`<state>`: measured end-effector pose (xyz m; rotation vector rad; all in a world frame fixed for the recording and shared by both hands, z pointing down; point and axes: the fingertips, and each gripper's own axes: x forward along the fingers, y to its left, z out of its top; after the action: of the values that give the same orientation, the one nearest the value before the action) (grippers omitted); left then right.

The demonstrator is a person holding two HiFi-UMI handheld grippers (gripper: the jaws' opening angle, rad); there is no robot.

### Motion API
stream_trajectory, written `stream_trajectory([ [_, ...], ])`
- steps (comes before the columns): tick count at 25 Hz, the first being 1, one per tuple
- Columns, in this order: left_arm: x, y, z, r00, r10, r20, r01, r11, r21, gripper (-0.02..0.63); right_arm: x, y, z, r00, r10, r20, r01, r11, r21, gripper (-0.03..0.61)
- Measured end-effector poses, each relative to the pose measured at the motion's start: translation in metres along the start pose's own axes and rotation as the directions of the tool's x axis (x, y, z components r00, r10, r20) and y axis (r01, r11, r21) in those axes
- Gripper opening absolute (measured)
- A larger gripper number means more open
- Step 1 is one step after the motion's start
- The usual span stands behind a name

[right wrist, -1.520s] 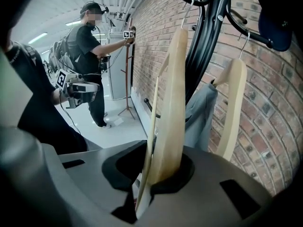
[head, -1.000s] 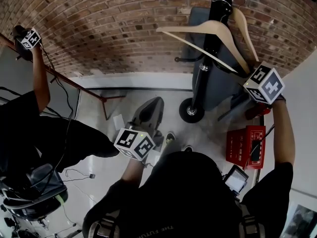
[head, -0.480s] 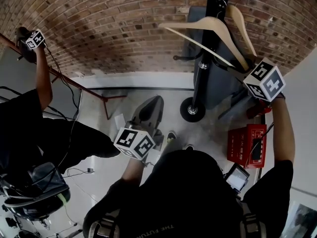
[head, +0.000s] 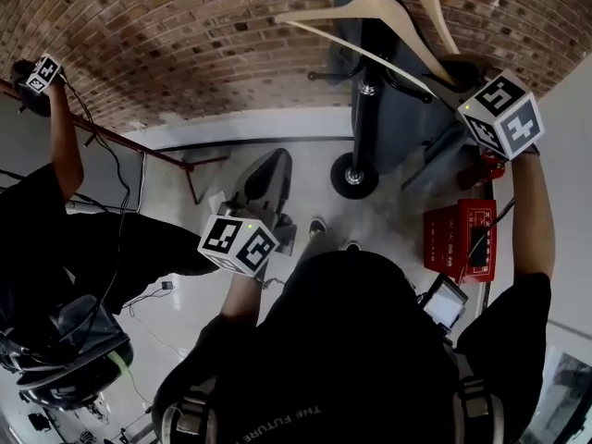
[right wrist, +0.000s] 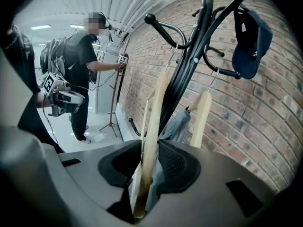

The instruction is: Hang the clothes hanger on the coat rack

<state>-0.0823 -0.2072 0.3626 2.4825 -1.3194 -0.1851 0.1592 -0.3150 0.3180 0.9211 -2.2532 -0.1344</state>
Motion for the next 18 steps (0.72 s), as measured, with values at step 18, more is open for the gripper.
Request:
stream_trajectory([
  [18, 0.015, -0.01, -0.003, 1.0, -0.018, -0.004, 0.018, 1.0, 0.009, 0.018, -0.08, 0.0, 0.034, 0.912, -0.271, 0.308, 0.276, 0.961, 0.027, 0.121],
])
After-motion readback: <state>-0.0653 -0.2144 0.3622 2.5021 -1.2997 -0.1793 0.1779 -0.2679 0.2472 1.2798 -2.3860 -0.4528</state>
